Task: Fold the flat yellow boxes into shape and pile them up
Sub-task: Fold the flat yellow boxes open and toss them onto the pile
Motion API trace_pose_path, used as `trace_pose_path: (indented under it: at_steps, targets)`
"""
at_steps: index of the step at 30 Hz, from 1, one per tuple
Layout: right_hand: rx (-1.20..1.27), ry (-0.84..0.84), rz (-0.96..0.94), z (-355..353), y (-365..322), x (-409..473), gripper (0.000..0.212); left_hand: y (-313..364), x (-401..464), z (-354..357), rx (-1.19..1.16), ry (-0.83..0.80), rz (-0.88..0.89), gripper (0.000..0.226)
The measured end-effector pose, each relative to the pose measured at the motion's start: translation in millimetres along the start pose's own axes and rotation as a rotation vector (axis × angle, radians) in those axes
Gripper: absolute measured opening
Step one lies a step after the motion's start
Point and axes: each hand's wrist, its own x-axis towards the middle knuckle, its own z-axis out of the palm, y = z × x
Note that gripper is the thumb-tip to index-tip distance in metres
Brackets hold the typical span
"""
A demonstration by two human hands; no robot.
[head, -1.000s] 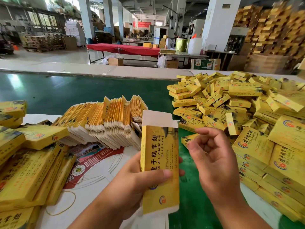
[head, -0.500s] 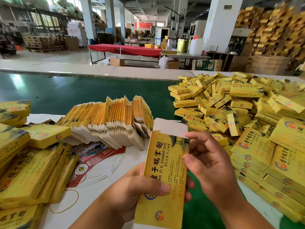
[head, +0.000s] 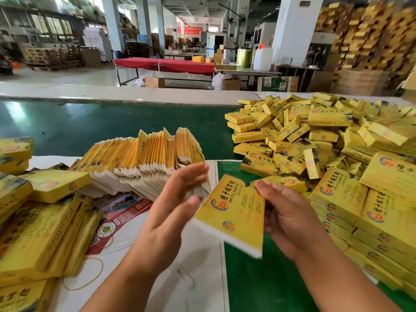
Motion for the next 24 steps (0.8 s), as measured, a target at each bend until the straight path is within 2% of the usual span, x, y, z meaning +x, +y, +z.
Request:
trace_pose_path:
  at_steps: [2, 4, 6, 8, 10, 13, 15, 18, 21, 24]
  targets:
    - [0.06, -0.014, 0.197, 0.4, 2.0, 2.6, 0.043, -4.9, -9.3, -4.9, 0.262, -0.069, 0.233, 0.065]
    - [0.069, -0.05, 0.315, 3.7, 5.2, 2.2, 0.041, -8.4, -15.9, -1.1, 0.484, -0.113, 0.412, 0.071]
    - [0.048, -0.081, 0.384, 5.7, 9.9, 0.1, 0.032, -9.2, -18.6, 1.6, 0.532, -0.073, 0.457, 0.051]
    - [-0.101, -0.082, 0.385, 6.6, 12.1, -1.5, 0.027, -6.6, -17.2, 2.3, 0.499, -0.041, 0.407, 0.029]
    - [-0.345, -0.029, 0.27, 4.7, 13.0, -0.1, 0.038, -7.1, -14.5, -0.6, 0.395, -0.047, 0.248, 0.022]
    - [-0.543, 0.031, -0.051, -0.3, 10.2, 2.1, 0.048, -13.4, -12.0, -5.3, 0.251, -0.029, 0.104, 0.025]
    - [-0.563, 0.032, -0.297, -3.2, 8.3, 1.9, 0.046, -15.7, -9.9, -7.9, 0.215, -0.016, 0.082, 0.025]
    - [-0.536, 0.007, -0.569, -3.5, 5.1, -3.3, 0.027, -16.3, -10.3, -7.1, 0.156, -0.06, 0.067, 0.022]
    - [-0.473, -0.06, -0.683, 0.2, 5.8, -10.5, 0.04, -15.2, -13.8, -1.5, 0.1, -0.176, 0.023, 0.019]
    - [-0.415, -0.101, -0.693, 6.7, 8.6, -14.6, 0.037, -16.5, -16.5, 4.4, 0.082, -0.194, 0.005, 0.04]
